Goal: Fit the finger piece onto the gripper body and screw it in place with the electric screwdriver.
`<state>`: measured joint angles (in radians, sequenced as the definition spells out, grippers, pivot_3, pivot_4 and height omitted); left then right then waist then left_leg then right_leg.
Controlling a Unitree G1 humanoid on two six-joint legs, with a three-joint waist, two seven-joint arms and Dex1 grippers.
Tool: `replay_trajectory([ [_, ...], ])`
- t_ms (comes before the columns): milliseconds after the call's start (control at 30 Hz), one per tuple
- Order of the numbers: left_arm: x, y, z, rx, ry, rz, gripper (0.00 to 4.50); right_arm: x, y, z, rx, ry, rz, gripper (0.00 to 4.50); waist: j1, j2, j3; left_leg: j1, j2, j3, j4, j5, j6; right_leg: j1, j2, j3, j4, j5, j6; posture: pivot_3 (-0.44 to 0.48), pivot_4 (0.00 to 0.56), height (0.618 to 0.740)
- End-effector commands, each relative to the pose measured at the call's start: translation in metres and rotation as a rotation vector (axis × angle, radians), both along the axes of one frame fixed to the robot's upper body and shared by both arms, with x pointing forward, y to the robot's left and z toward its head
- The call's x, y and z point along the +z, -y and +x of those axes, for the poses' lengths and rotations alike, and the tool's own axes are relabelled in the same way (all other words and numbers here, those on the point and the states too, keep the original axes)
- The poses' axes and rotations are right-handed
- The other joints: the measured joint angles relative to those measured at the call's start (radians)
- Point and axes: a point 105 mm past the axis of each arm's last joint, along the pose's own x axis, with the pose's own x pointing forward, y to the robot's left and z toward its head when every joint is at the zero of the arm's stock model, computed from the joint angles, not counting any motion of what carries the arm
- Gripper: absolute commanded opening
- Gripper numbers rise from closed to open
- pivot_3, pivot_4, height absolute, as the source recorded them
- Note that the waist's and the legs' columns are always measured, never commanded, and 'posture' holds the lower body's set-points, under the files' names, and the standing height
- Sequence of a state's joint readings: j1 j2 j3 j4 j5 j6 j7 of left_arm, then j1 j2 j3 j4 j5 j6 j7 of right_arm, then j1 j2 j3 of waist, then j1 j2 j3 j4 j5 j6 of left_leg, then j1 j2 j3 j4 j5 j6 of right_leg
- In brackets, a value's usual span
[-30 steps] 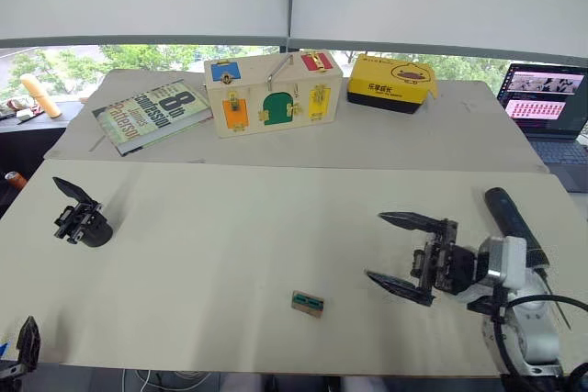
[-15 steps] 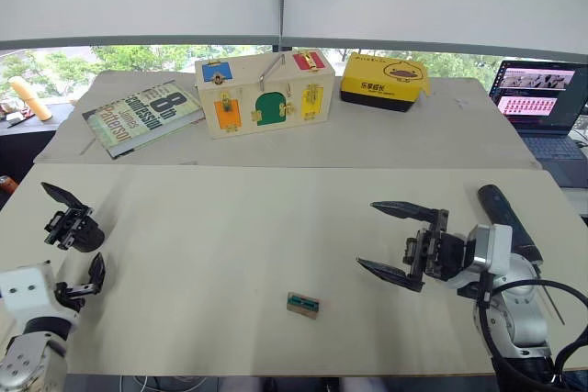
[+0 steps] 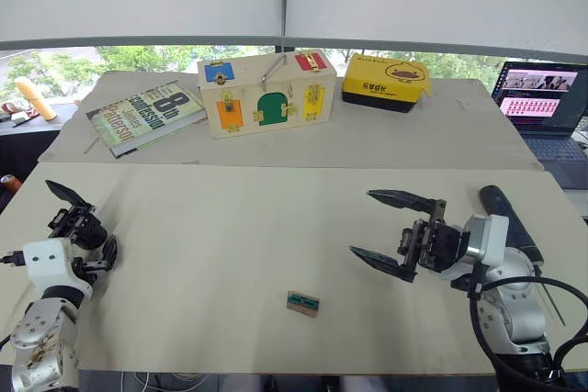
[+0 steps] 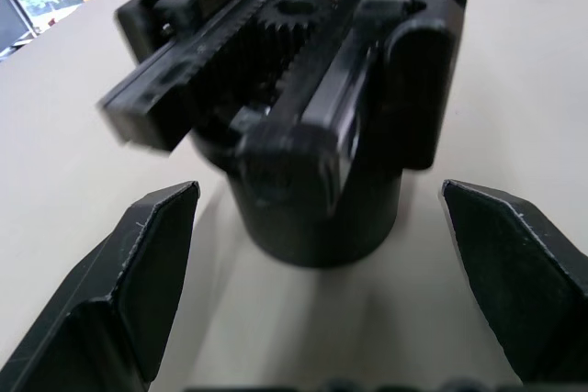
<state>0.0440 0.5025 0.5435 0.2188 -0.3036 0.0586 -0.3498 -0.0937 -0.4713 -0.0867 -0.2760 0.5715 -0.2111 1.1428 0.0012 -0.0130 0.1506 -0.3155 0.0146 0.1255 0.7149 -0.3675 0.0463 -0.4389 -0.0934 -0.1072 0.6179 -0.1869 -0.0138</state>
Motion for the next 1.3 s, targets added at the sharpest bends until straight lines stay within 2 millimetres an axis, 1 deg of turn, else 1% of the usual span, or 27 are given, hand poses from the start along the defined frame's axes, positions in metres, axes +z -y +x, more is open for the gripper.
replay_trajectory([
  [33, 0.002, 0.000, 0.008, -0.046, -0.008, 0.043, 4.50, 0.007, -0.001, -0.006, 0.003, 0.036, -0.011, 4.43, 0.001, 0.000, 0.000, 0.000, 0.000, 0.000, 0.000, 0.000, 0.000, 0.000, 0.000, 0.000, 0.000, 0.000, 0.000, 0.000, 0.150, 0.740],
  [133, -0.003, -0.007, 0.008, -0.028, -0.029, 0.052, 4.50, 0.006, -0.001, -0.006, 0.000, 0.030, -0.014, 4.43, 0.000, 0.000, 0.000, 0.001, 0.000, 0.000, 0.000, 0.000, 0.000, 0.000, 0.000, 0.000, 0.001, 0.000, 0.000, 0.000, 0.150, 0.740],
  [233, -0.007, -0.008, 0.004, -0.041, -0.033, 0.032, 3.62, 0.005, 0.000, -0.006, -0.007, 0.029, -0.017, 4.50, -0.001, 0.001, 0.000, 0.002, 0.000, 0.001, 0.000, 0.000, -0.001, 0.000, 0.000, 0.001, 0.002, 0.000, -0.001, 0.000, 0.150, 0.740],
  [267, -0.008, -0.007, 0.002, -0.044, -0.028, 0.033, 3.22, 0.004, 0.001, -0.006, -0.010, 0.028, -0.018, 4.50, -0.001, 0.001, 0.000, 0.002, 0.000, 0.001, 0.000, 0.000, -0.001, 0.000, -0.001, 0.001, 0.002, 0.000, -0.001, 0.000, 0.150, 0.740],
  [300, -0.008, -0.007, 0.000, -0.046, -0.022, 0.035, 2.69, 0.003, 0.002, -0.006, -0.012, 0.028, -0.019, 4.50, -0.002, 0.001, 0.000, 0.002, 0.000, 0.001, 0.000, 0.000, -0.001, 0.000, -0.001, 0.001, 0.003, -0.001, -0.001, 0.000, 0.150, 0.740],
  [333, -0.004, -0.003, 0.000, -0.062, 0.009, 0.028, 2.35, 0.003, 0.002, -0.006, -0.016, 0.028, -0.020, 4.50, -0.004, 0.001, 0.000, 0.003, 0.000, 0.002, 0.000, 0.000, -0.001, 0.000, -0.001, 0.002, 0.003, -0.001, -0.001, 0.000, 0.150, 0.740],
  [400, 0.007, 0.007, 0.000, -0.097, 0.081, 0.028, 2.35, 0.002, 0.004, -0.007, -0.023, 0.028, -0.022, 4.50, -0.006, 0.001, 0.000, 0.004, 0.000, 0.002, -0.001, 0.000, -0.001, 0.000, -0.003, 0.003, 0.004, -0.001, -0.001, 0.000, 0.150, 0.740],
  [467, 0.023, 0.028, 0.001, -0.178, 0.152, 0.015, 2.35, 0.004, 0.008, -0.009, -0.032, 0.030, -0.035, 4.50, -0.006, 0.001, 0.000, 0.003, 0.000, 0.002, -0.001, 0.000, -0.001, -0.001, -0.008, 0.003, 0.003, -0.001, -0.001, 0.000, 0.150, 0.740],
  [500, 0.035, 0.043, 0.000, -0.228, 0.195, 0.015, 2.35, 0.004, 0.014, -0.010, -0.042, 0.027, -0.050, 4.50, -0.004, 0.000, 0.000, 0.002, 0.000, 0.002, -0.001, 0.000, -0.001, -0.001, -0.010, 0.003, 0.003, -0.001, 0.000, 0.000, 0.150, 0.740],
  [567, 0.052, 0.074, -0.002, -0.315, 0.241, 0.017, 2.35, 0.004, 0.024, -0.013, -0.064, 0.017, -0.076, 4.50, 0.006, -0.003, 0.002, 0.000, -0.001, 0.001, 0.000, 0.000, 0.000, -0.002, -0.012, 0.002, 0.002, -0.001, 0.000, 0.000, 0.150, 0.740],
  [633, 0.060, 0.104, -0.002, -0.407, 0.253, 0.001, 2.35, 0.003, 0.031, -0.016, -0.074, 0.003, -0.095, 4.50, 0.016, -0.005, 0.003, -0.003, -0.001, -0.002, 0.000, 0.000, 0.000, -0.002, -0.012, 0.002, -0.001, 0.000, 0.000, 0.000, 0.150, 0.740],
  [700, 0.061, 0.132, -0.003, -0.515, 0.239, 0.011, 2.35, 0.001, 0.035, -0.020, -0.074, -0.013, -0.109, 4.50, 0.019, -0.005, 0.003, -0.004, -0.001, -0.004, 0.001, 0.000, 0.000, -0.001, -0.012, 0.000, -0.002, 0.000, 0.000, 0.000, 0.150, 0.740],
  [767, 0.054, 0.170, -0.002, -0.691, 0.200, 0.048, 2.35, -0.005, 0.040, -0.025, -0.075, -0.039, -0.129, 4.50, 0.020, -0.004, 0.003, -0.004, -0.001, -0.005, 0.000, 0.000, 0.000, 0.000, -0.011, 0.000, -0.002, 0.000, 0.000, 0.000, 0.150, 0.740],
  [800, 0.052, 0.184, -0.002, -0.752, 0.189, 0.061, 2.35, -0.007, 0.042, -0.026, -0.080, -0.047, -0.133, 4.50, 0.020, -0.003, 0.003, -0.003, -0.001, -0.005, 0.000, 0.000, 0.000, 0.000, -0.010, 0.000, -0.002, 0.000, 0.000, 0.000, 0.150, 0.740],
  [867, 0.048, 0.202, -0.001, -0.832, 0.170, 0.068, 2.35, -0.009, 0.044, -0.027, -0.088, -0.055, -0.140, 4.50, 0.018, -0.002, 0.003, -0.003, -0.001, -0.004, 0.000, 0.000, 0.000, 0.001, -0.002, -0.001, -0.003, 0.000, 0.000, 0.000, 0.150, 0.740],
  [967, 0.043, 0.230, -0.002, -0.955, 0.162, 0.057, 2.35, -0.011, 0.045, -0.031, -0.093, -0.068, -0.145, 4.50, 0.007, -0.002, 0.003, -0.002, 0.000, -0.002, 0.000, 0.000, 0.000, 0.000, 0.001, 0.000, -0.003, 0.001, -0.001, 0.000, 0.150, 0.740],
  [1100, 0.029, 0.268, -0.002, -1.111, 0.144, 0.055, 2.35, -0.016, 0.046, -0.037, -0.092, -0.088, -0.164, 4.50, 0.012, -0.001, 0.003, -0.002, 0.001, -0.003, 0.000, 0.000, 0.000, 0.000, 0.001, 0.000, -0.003, 0.001, -0.001, 0.000, 0.150, 0.740],
  [1167, 0.022, 0.283, 0.000, -1.156, 0.142, 0.066, 2.35, -0.017, 0.046, -0.039, -0.096, -0.092, -0.164, 4.50, 0.015, 0.000, 0.003, -0.002, 0.000, -0.003, 0.000, 0.000, 0.000, 0.001, 0.001, 0.001, -0.003, 0.001, -0.001, 0.000, 0.150, 0.740],
  [1267, 0.017, 0.294, 0.003, -1.183, 0.143, 0.071, 2.35, -0.018, 0.046, -0.040, -0.096, -0.094, -0.165, 4.50, 0.016, 0.000, 0.003, -0.003, 0.000, -0.003, 0.001, 0.001, 0.001, 0.001, 0.001, 0.001, -0.004, 0.001, 0.000, 0.000, 0.150, 0.740],
  [1300, 0.012, 0.304, 0.002, -1.221, 0.128, 0.069, 2.35, -0.018, 0.046, -0.041, -0.096, -0.098, -0.166, 4.50, 0.014, 0.000, 0.003, -0.003, 0.000, -0.003, 0.001, 0.001, 0.001, 0.001, 0.001, 0.001, -0.004, 0.001, 0.000, 0.000, 0.150, 0.740],
])
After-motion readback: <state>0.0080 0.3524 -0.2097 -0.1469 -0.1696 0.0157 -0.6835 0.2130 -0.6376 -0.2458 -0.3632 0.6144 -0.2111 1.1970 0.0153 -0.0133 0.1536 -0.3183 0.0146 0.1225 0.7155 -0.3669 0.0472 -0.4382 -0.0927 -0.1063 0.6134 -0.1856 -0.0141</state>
